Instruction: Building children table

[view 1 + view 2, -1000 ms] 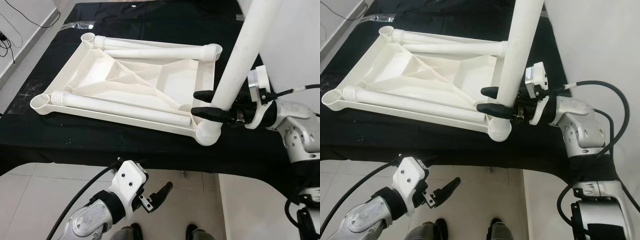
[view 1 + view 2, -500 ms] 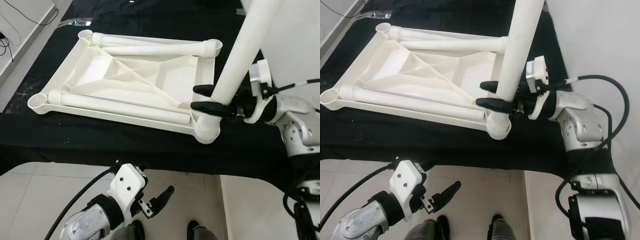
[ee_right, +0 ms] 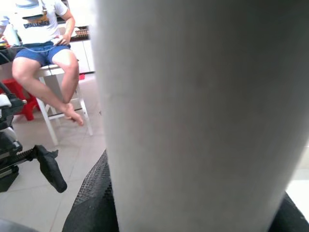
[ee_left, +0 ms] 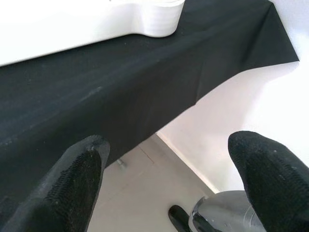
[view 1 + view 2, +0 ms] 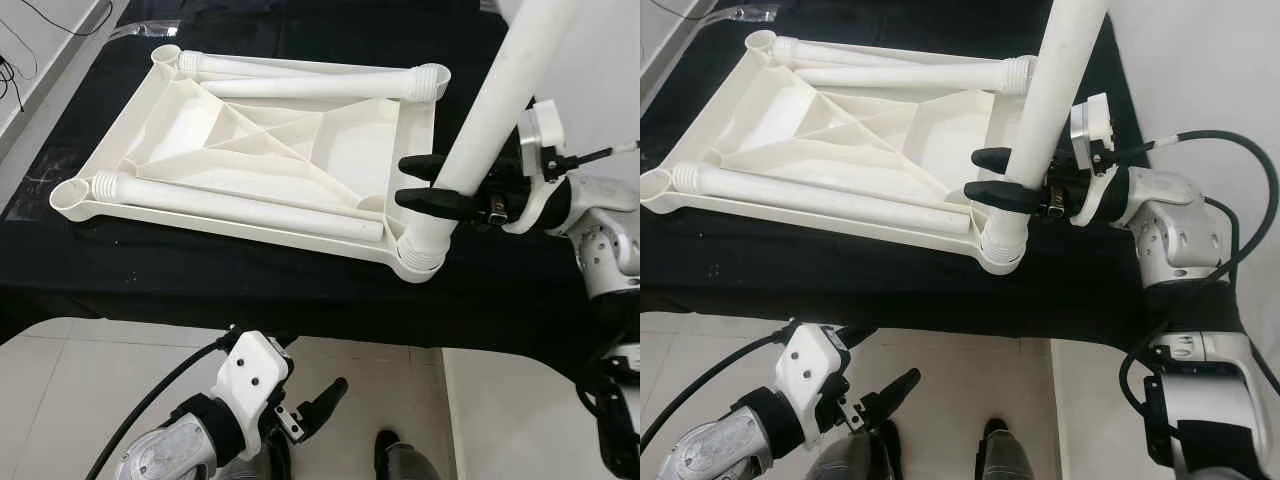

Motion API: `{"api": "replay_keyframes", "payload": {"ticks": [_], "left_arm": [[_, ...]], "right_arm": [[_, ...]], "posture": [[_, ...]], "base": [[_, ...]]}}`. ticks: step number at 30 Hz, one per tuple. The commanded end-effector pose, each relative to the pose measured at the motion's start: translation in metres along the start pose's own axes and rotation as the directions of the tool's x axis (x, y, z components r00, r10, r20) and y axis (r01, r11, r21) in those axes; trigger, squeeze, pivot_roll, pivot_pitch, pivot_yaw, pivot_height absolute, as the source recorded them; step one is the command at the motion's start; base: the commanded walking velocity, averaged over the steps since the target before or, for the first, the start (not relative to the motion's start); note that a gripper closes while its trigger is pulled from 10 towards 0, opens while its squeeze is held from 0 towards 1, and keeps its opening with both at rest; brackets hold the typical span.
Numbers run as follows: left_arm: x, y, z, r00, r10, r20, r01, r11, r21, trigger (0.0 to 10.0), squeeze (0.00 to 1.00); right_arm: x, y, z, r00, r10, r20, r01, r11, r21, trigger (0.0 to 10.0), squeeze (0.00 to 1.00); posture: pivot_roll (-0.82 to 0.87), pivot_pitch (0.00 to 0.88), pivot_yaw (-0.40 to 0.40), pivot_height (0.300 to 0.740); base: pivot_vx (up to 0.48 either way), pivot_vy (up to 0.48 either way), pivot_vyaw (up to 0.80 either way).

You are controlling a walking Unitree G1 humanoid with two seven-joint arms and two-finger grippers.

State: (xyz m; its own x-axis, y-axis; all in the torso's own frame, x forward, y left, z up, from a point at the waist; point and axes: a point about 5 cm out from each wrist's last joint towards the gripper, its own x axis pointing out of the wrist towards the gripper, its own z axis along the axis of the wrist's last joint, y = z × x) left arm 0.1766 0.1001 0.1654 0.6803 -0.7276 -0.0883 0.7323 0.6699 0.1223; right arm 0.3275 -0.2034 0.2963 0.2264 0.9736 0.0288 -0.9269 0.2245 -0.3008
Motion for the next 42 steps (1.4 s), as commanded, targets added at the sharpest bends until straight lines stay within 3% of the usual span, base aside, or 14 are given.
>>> {"api": "replay_keyframes", "payload": {"ticks": [1,9,21,30,36,37,39,40,42], "left_arm": [[-0.004,-0.003,-0.001,1.0,-0.019,-0.02,0.019,1.0,-0.005,10.0,0.0],[-0.004,-0.003,0.0,1.0,-0.018,-0.019,0.018,1.0,-0.005,10.0,0.0],[-0.003,-0.002,0.0,1.0,-0.018,-0.018,0.018,1.0,-0.007,10.0,0.0],[-0.001,-0.002,0.0,1.0,-0.015,-0.014,0.015,1.0,-0.008,10.0,0.0],[0.001,-0.002,0.0,1.0,-0.015,-0.011,0.014,1.0,-0.013,10.0,0.0],[0.001,-0.002,0.0,1.0,-0.015,-0.011,0.014,1.0,-0.013,10.0,0.0],[0.002,-0.002,-0.001,1.0,-0.013,-0.009,0.013,1.0,-0.015,10.0,0.0],[0.002,-0.002,-0.001,1.0,-0.013,-0.009,0.013,1.0,-0.015,10.0,0.0],[0.002,-0.002,-0.001,1.0,-0.01,-0.006,0.01,1.0,-0.017,10.0,0.0]], "right_arm": [[0.0,0.007,-0.021,0.996,0.041,-0.078,-0.035,0.997,0.075,10.0,0.0],[0.021,0.028,-0.007,0.958,0.274,-0.087,-0.273,0.962,0.029,10.0,0.0],[0.028,0.021,-0.01,0.954,0.267,-0.137,-0.268,0.963,0.01,10.0,0.0],[0.03,0.018,-0.015,0.981,0.148,-0.124,-0.147,0.989,0.015,10.0,0.0],[0.026,0.019,-0.028,0.984,-0.093,-0.153,0.102,0.994,0.048,10.0,0.0],[0.026,0.019,-0.028,0.984,-0.093,-0.153,0.102,0.994,0.048,10.0,0.0],[0.024,0.026,-0.037,0.949,-0.254,-0.187,0.27,0.96,0.068,10.0,0.0],[0.024,0.026,-0.037,0.949,-0.254,-0.187,0.27,0.96,0.068,10.0,0.0],[0.023,0.037,-0.046,0.869,-0.444,-0.218,0.468,0.881,0.07,10.0,0.0]], "posture": [[0.06,0.382,0.046,0.74],[0.06,0.385,0.047,0.74],[0.05,0.383,0.045,0.74],[0.04,0.381,0.038,0.74],[0.02,0.376,0.023,0.74],[0.02,0.376,0.023,0.74],[0.01,0.373,0.006,0.74],[0.01,0.373,0.006,0.74],[0.01,0.373,0.006,0.74]], "base": [[0.0,0.0,0.0],[0.0,0.0,0.0],[0.0,0.0,0.0],[0.0,0.0,0.0],[0.0,0.0,0.0],[0.0,0.0,0.0],[0.0,0.0,0.0],[0.0,0.0,0.0],[0.0,0.0,0.0]]}}
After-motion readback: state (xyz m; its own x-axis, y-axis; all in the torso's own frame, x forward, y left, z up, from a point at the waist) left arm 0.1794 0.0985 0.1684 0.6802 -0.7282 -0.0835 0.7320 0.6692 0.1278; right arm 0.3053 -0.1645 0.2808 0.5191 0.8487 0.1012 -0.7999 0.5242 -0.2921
